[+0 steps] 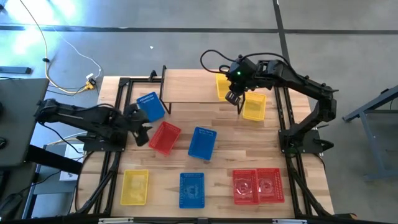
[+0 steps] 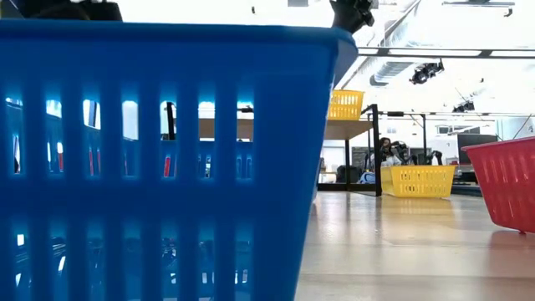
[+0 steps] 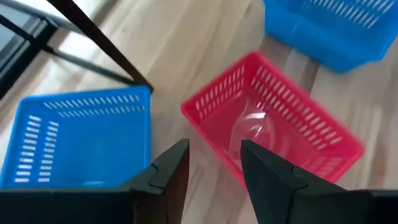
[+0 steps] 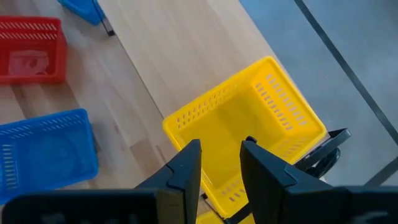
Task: Stack baskets on shelf by color
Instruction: Put the top blue basket on the shelf
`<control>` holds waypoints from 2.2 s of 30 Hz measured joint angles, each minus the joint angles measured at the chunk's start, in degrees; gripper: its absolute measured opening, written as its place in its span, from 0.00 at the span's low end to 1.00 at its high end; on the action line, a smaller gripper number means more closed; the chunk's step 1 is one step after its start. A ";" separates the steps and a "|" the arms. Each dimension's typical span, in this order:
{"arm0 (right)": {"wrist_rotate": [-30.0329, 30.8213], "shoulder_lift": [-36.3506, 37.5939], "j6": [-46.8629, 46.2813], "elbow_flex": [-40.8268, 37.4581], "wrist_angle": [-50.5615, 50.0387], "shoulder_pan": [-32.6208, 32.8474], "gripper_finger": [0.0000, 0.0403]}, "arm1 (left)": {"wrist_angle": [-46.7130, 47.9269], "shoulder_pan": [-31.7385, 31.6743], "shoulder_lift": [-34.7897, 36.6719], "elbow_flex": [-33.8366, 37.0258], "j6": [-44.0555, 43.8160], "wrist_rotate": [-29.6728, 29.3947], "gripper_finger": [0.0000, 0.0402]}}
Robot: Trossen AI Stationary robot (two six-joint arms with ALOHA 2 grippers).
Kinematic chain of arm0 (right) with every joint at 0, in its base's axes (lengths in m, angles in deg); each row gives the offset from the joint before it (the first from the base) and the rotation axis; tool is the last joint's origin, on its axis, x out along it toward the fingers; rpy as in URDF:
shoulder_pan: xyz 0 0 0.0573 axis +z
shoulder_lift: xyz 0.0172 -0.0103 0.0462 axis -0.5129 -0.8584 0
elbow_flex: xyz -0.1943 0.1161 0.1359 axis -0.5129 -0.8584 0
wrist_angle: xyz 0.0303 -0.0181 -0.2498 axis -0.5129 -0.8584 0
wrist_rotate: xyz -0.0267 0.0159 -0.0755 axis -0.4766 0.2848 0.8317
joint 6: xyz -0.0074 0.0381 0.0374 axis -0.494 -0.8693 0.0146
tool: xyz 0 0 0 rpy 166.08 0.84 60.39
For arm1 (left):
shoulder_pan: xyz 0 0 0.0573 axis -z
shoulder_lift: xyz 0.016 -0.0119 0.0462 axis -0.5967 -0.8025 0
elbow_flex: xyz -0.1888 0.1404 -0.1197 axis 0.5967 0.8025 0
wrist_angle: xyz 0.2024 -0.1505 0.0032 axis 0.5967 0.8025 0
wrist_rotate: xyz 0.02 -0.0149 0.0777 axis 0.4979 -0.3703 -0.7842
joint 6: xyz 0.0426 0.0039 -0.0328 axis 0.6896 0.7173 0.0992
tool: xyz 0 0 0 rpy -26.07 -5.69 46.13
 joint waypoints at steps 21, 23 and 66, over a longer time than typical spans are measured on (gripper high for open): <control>0.00 0.01 1.26 -0.04 -0.03 0.02 0.24 | 0.64 -13.17 -23.64 -0.02 -0.93 2.32 0.33; 0.00 0.00 1.25 -0.07 -0.04 0.02 0.24 | 0.64 -13.54 -24.35 -0.02 -0.93 1.69 0.33; 0.48 0.00 -1.43 -0.07 -0.02 0.00 0.24 | 1.47 -14.41 -30.70 -0.07 -1.23 0.95 0.01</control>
